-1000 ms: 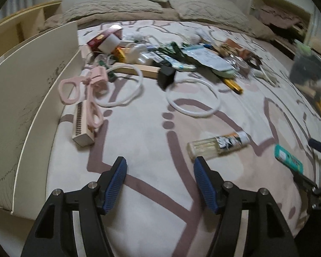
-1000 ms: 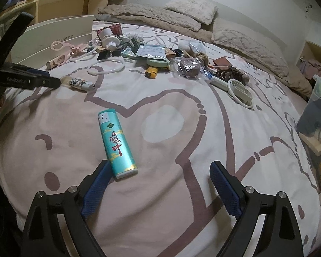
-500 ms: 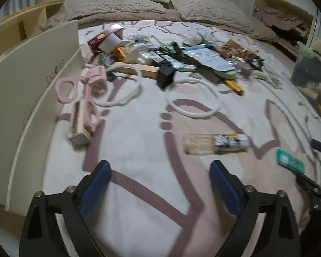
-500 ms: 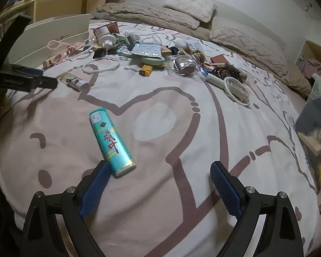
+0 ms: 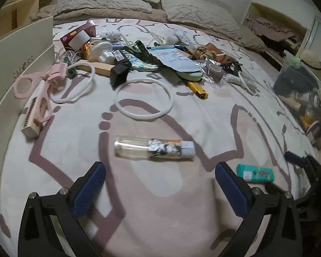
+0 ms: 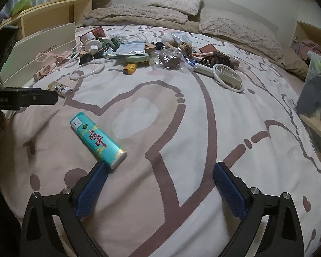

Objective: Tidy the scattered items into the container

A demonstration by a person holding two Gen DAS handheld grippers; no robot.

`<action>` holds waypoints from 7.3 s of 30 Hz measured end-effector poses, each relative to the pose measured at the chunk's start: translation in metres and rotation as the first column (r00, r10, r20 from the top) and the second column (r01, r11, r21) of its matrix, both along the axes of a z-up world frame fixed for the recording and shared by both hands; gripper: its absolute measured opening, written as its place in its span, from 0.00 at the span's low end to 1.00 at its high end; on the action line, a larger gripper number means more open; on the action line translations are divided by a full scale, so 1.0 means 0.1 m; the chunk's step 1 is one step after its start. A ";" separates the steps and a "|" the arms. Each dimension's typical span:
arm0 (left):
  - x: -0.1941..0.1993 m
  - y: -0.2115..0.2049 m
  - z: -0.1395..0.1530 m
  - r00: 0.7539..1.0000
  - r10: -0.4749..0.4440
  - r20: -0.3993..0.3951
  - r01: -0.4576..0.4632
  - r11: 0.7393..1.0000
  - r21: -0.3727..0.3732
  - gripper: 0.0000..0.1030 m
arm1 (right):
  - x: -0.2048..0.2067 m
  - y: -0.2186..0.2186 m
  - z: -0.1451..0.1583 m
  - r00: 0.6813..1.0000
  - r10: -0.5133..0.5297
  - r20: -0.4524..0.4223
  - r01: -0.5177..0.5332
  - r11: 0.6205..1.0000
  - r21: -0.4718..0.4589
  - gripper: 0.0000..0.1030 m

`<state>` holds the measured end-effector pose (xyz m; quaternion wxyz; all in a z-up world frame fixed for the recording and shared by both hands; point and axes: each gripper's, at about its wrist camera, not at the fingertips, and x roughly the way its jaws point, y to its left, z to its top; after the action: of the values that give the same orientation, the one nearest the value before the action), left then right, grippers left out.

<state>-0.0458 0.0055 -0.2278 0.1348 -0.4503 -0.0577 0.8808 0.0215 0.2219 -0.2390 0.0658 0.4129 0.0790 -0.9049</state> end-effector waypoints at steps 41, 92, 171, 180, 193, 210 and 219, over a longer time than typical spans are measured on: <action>-0.04 -0.01 -0.05 0.987 0.128 -0.095 -0.130 0.991 -0.015 0.56 | 0.14 -0.10 0.06 0.996 -0.076 -0.051 0.067 0.985 -0.156 1.00; -0.49 -0.39 -0.07 0.977 -0.213 0.010 0.212 0.969 -0.128 1.00 | -0.09 -0.64 -0.04 0.999 -0.022 -0.049 0.015 0.992 -0.127 0.81; -0.53 -0.12 -0.06 0.909 -0.405 0.094 0.416 0.878 -0.239 0.94 | -0.07 -0.61 -0.11 0.995 0.005 -0.096 -0.021 0.986 -0.164 0.82; -0.45 -0.10 -0.05 0.940 -0.337 0.048 0.338 0.909 -0.244 0.78 | -0.07 -0.62 -0.11 0.995 0.005 -0.098 -0.021 0.986 -0.164 0.82; -0.39 -0.12 -0.04 0.968 -0.252 -0.006 0.243 0.939 -0.244 0.78 | -0.06 -0.61 -0.10 0.994 0.005 -0.108 -0.022 0.986 -0.165 0.82; -0.36 -0.27 0.16 0.979 -0.187 -0.083 0.164 0.960 -0.226 0.78 | -0.15 -0.56 0.13 0.992 -0.063 -0.110 0.046 0.988 -0.144 0.81; -0.34 -0.38 0.52 0.972 -0.150 -0.179 0.114 0.974 -0.194 0.78 | -0.17 -0.63 0.47 0.985 -0.046 -0.165 0.028 0.993 -0.111 0.81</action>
<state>-0.0793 -0.0328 -0.1757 0.1564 -0.3761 0.0666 0.9109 0.0043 0.1585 -0.1921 0.0646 0.3329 0.0271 -0.9404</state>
